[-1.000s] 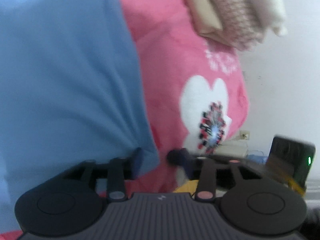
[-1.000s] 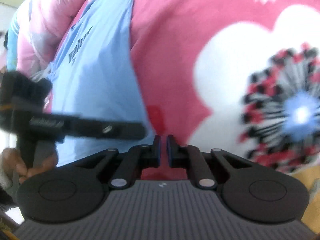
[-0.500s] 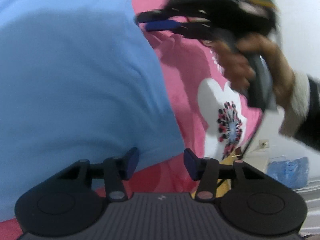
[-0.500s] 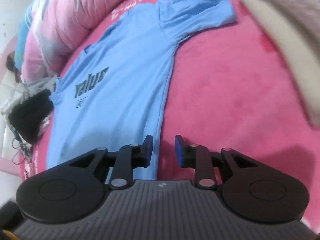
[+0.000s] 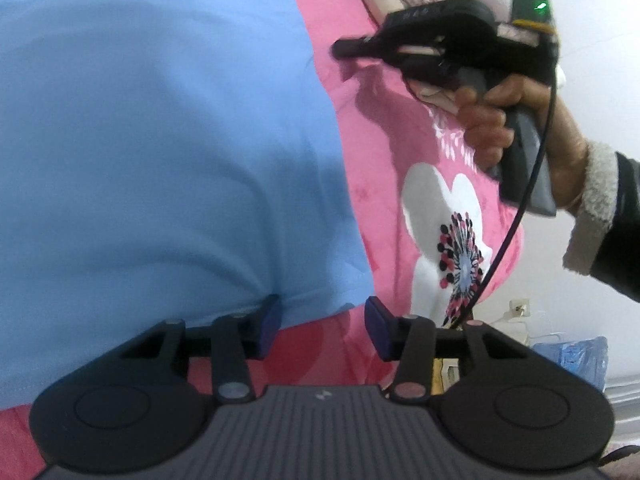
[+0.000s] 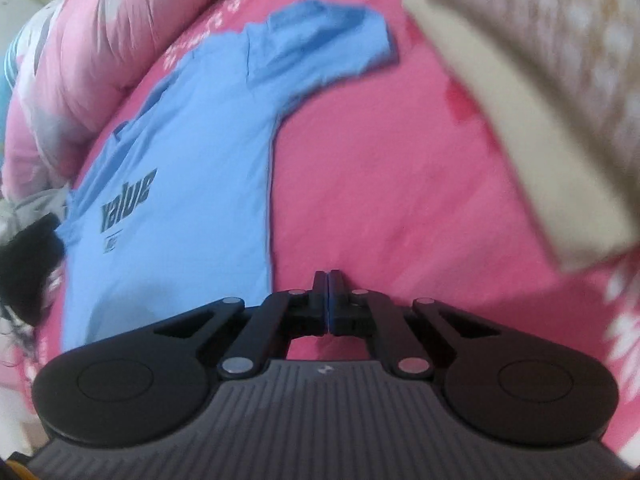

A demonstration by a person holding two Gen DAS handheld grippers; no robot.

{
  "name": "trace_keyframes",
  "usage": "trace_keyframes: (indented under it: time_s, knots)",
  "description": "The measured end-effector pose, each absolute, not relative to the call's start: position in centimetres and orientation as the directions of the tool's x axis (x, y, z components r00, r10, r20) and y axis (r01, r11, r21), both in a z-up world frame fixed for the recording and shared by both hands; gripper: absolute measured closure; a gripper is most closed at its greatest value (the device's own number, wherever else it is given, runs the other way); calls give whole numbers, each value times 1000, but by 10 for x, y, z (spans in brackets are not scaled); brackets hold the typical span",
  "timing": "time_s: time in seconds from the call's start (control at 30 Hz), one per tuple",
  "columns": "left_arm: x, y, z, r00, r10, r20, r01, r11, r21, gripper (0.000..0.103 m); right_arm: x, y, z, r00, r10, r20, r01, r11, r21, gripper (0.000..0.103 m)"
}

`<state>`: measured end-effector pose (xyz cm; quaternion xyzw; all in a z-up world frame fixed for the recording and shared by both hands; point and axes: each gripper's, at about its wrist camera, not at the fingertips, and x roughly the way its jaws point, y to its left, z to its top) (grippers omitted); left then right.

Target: Fold clothes

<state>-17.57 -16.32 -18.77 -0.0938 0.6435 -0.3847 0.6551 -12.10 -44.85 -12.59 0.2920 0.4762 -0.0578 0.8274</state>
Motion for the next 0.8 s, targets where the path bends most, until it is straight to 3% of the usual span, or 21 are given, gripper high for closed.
trace_keyframes:
  time_s: [0.2, 0.3, 0.47, 0.53, 0.67, 0.8]
  knots:
    - [-179, -149, -186, -124, -616, -778, 403, 685, -606, 56, -77, -399, -115, 548, 234, -803, 42, 951, 306, 102]
    - [-181, -150, -185, -127, -616, -777, 398, 686, -609, 56, -82, -385, -134, 458, 188, -869, -56, 981, 183, 103]
    - [-182, -134, -181, -142, -622, -770, 371, 688, -624, 56, -106, -397, -124, 425, 41, -904, 15, 999, 52, 102]
    - [-183, -122, -173, -131, -616, -777, 372, 696, -614, 56, -111, -390, -106, 456, 54, -888, -4, 998, 59, 98]
    - [-181, -98, -156, -63, -581, -811, 383, 737, -557, 56, -115, -339, -92, 520, 261, -814, -200, 963, 181, 98]
    - [-169, -72, -149, 30, -532, -846, 318, 808, -497, 53, -157, -316, -123, 427, 293, -855, -207, 953, 223, 98]
